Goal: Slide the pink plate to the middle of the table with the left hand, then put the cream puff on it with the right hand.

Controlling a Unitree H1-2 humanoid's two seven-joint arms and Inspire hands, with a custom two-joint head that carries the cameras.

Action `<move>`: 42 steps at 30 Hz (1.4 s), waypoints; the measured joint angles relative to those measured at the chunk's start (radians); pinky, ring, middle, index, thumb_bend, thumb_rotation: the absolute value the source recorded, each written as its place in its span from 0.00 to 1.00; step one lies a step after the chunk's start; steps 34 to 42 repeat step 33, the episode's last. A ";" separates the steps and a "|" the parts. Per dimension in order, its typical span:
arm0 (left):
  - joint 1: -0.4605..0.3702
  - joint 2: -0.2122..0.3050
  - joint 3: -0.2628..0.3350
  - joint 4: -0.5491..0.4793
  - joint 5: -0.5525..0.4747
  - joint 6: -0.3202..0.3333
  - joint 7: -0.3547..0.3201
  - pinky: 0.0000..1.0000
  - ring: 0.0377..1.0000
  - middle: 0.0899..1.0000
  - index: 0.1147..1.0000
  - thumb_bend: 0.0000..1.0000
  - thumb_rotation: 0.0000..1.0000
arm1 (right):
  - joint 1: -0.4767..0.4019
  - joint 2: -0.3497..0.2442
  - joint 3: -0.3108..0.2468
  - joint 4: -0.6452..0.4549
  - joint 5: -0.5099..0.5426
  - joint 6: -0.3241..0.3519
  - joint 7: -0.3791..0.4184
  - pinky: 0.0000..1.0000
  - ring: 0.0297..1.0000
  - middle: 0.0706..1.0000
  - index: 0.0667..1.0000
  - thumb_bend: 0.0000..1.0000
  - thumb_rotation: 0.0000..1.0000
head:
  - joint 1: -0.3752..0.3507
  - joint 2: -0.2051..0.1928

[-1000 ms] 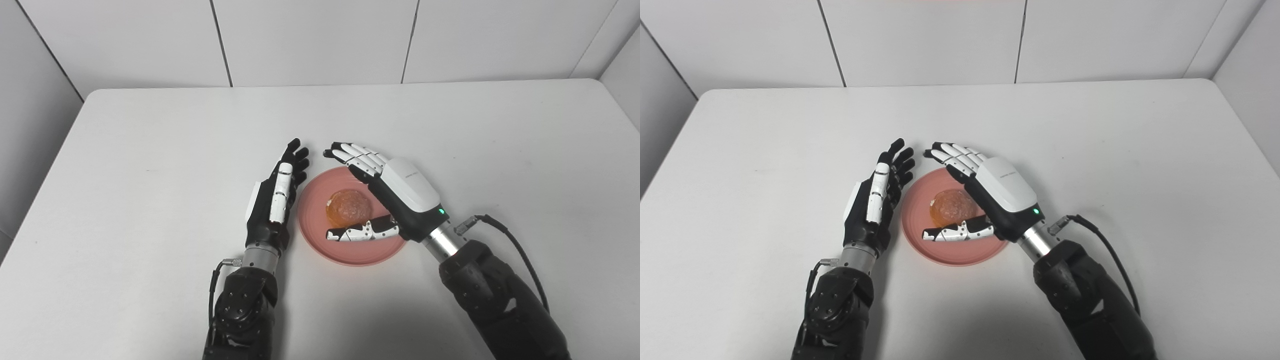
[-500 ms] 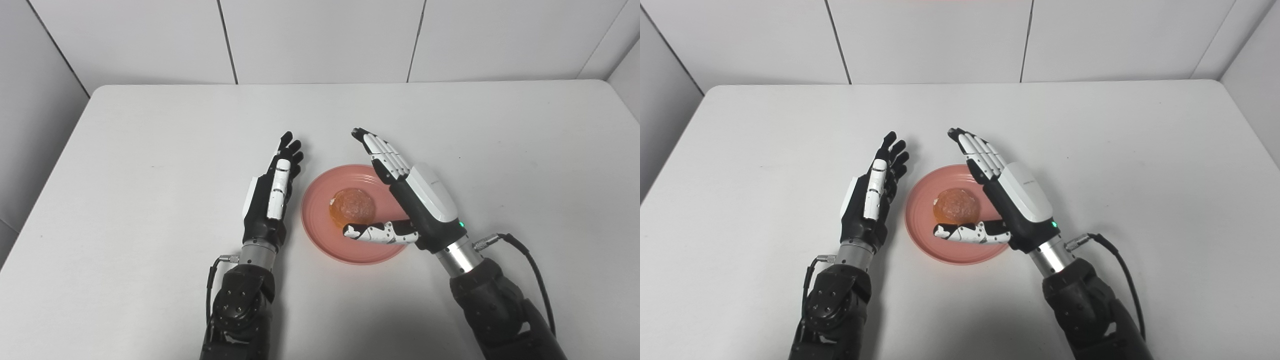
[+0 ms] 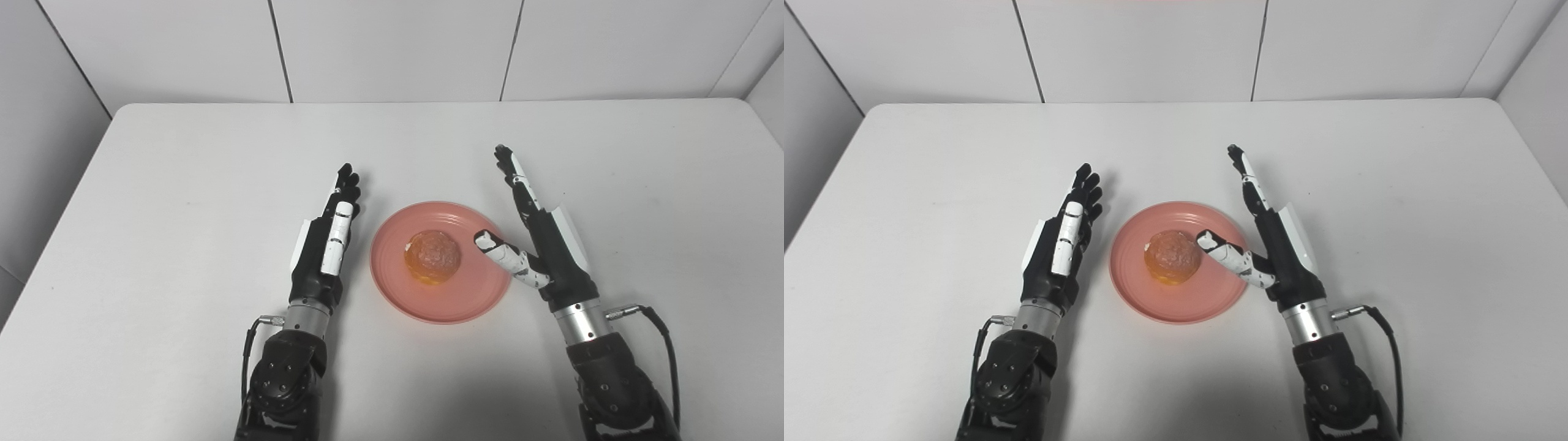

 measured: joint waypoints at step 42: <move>0.005 0.049 0.025 -0.043 -0.016 0.052 -0.032 1.00 1.00 1.00 1.00 0.49 1.00 | -0.022 0.132 -0.125 0.021 0.261 0.222 -0.066 1.00 1.00 1.00 1.00 0.67 0.85 | -0.026 0.017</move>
